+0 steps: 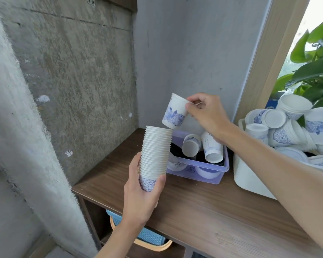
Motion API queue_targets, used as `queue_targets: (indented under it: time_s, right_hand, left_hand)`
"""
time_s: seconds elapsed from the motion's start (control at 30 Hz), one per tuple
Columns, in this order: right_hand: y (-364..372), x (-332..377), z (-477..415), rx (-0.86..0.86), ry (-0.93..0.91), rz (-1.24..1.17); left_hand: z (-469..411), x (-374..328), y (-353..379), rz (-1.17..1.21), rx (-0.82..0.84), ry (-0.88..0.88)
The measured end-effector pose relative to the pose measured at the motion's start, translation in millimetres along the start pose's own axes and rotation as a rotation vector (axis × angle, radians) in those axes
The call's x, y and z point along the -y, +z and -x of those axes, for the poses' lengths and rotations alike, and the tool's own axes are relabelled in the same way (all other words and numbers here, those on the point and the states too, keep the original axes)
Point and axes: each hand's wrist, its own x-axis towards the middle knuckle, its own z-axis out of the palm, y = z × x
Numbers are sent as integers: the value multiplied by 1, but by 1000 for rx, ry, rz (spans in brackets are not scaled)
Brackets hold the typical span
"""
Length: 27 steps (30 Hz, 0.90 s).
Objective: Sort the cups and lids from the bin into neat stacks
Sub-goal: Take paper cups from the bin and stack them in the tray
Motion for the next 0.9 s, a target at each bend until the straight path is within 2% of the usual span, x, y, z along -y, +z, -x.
queue_targets:
  time_s: [0.1, 0.23, 0.47, 0.63, 0.73, 0.9]
  right_hand:
    - [-9, 21, 12, 23, -27, -106]
    - [-9, 32, 24, 124, -26, -133]
    - [-1, 32, 35, 307, 6, -58]
    - [4, 27, 38, 319, 26, -24]
    - [8, 21, 39, 398, 68, 40]
    - [14, 16, 41, 433, 137, -30]
  left_hand:
    - [1, -3, -1, 11, 12, 17]
    - [2, -1, -1, 27, 49, 28]
    - [2, 5, -2, 12, 54, 58]
    - [2, 6, -1, 22, 58, 61]
    - [3, 6, -1, 22, 56, 66]
    - [3, 6, -2, 7, 52, 74]
